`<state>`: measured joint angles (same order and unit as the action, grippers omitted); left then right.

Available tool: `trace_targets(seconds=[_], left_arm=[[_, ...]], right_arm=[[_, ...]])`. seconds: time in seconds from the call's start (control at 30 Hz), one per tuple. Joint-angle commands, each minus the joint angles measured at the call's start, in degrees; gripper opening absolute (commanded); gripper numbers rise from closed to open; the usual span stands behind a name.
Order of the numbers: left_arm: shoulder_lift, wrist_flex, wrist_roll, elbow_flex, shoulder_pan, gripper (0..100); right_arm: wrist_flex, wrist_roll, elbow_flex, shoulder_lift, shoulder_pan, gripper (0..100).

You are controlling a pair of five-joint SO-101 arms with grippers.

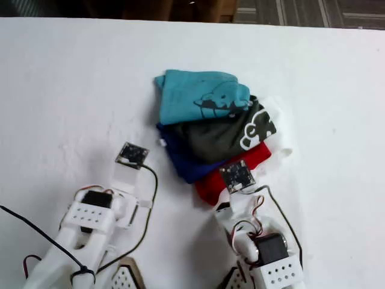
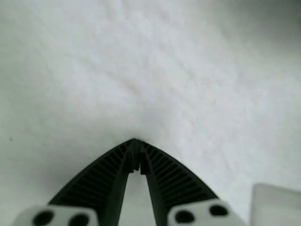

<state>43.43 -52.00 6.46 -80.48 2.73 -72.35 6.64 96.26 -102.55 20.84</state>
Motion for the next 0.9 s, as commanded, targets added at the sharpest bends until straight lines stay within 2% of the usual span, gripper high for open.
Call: trace_targets(seconds=[0.0, 0.73, 0.87], left_arm=[[-0.09, 0.26, 0.44, -0.22, 1.23, 3], [-0.09, 0.53, 0.18, -0.13, 2.2, 3], [-0.09, 0.44, 0.18, -0.13, 0.18, 3]], right_arm=[[-0.31, -0.18, 0.62, -0.48, -0.48, 1.9], [-0.31, -0.18, 0.62, -0.48, -0.48, 1.9], [-0.31, -0.18, 0.62, -0.48, -0.48, 1.9]])
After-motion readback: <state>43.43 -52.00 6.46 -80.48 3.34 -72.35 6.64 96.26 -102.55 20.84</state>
